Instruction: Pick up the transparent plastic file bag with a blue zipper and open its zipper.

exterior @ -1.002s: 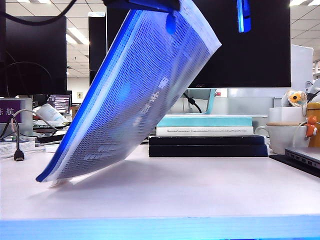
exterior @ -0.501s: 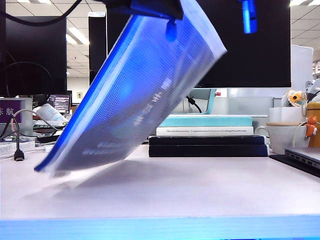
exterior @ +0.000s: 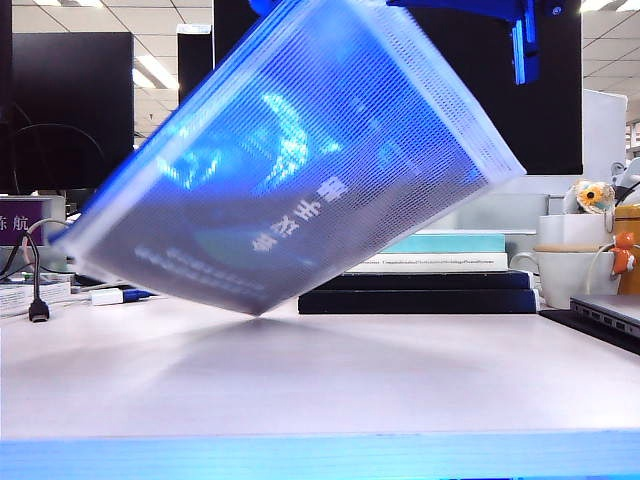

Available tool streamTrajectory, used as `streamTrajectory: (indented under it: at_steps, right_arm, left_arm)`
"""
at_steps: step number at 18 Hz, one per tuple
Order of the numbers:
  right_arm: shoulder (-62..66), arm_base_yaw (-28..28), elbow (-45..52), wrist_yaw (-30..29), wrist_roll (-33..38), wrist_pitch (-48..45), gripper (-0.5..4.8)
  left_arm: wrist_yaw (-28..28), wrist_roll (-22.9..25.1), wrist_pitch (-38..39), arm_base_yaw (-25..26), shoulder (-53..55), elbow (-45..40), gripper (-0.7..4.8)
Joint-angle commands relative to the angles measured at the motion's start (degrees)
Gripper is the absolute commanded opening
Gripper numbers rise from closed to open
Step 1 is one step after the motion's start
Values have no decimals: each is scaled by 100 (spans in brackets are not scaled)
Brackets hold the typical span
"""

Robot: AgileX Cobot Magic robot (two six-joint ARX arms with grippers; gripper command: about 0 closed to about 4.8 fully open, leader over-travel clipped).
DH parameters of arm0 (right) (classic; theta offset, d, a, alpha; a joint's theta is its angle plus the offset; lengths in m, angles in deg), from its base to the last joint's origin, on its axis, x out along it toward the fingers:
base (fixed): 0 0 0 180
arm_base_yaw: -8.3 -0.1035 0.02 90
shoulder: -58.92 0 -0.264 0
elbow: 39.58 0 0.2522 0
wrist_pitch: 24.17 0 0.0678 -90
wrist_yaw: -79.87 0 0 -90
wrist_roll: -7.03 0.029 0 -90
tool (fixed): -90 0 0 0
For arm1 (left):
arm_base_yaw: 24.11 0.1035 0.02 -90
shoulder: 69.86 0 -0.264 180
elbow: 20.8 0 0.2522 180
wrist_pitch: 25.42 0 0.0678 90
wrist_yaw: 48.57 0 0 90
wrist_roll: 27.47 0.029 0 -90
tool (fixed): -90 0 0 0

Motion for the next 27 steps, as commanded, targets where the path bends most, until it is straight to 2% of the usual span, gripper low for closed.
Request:
streamTrajectory:
  at_steps: [1,4,5,6,7,8,9,11,13,15,17,20,22,24,25,27]
  right_arm:
    - [-37,-4,-26,-2,-52,-39,-6]
    - [-37,-9,-26,-352,-494,-22,-6]
    - [-37,-17,-26,-684,-931,17,36]
    - [-37,-17,-26,-955,-1209,116,192]
    - [-37,-17,-26,-1008,-1233,127,260]
    - [-37,-17,-26,-1344,-1445,129,297]
    - [-52,-17,-28,-1613,-1620,162,297]
    - [-92,-31,-26,-1624,-2306,459,298]
    - [-142,-35,-26,-1416,-3003,758,298]
    - [-177,-35,-26,-1279,-3512,841,322]
    - [-278,-35,-28,-754,-4385,820,329]
    - [-345,-35,-31,-702,-4811,800,342]
    - [-323,-221,-26,-638,-4964,826,342]
    - [-319,-570,-26,-192,-5075,822,342]
    - [-273,-957,-26,339,-5171,828,342]
    - [-186,-1093,-26,614,-5169,866,319]
  left_arm:
    - [81,35,-66,7,-149,31,-6]
    - [42,37,-68,7,-149,31,-6]
    - [42,39,-68,9,-149,31,-6]
    - [9,39,-70,42,-149,31,-6]
    - [2,57,-68,50,-149,31,-6]
    - [-101,81,-59,90,-149,31,-6]
    - [-267,79,-72,168,-149,33,-6]
    - [-695,76,44,308,-149,186,-6]
    - [-1296,-11,389,468,-149,485,-6]
    - [-1880,-199,789,660,-129,734,-6]
    - [-2835,-485,1222,999,-116,890,-6]
    - [-3136,-614,1394,1220,-103,892,-6]
    - [-3436,-758,1248,1307,-42,894,-6]
    - [-3589,-896,1128,1327,61,894,-6]
    - [-3628,-944,1108,1327,164,894,-6]
    - [-3757,-1021,929,1320,162,894,-6]
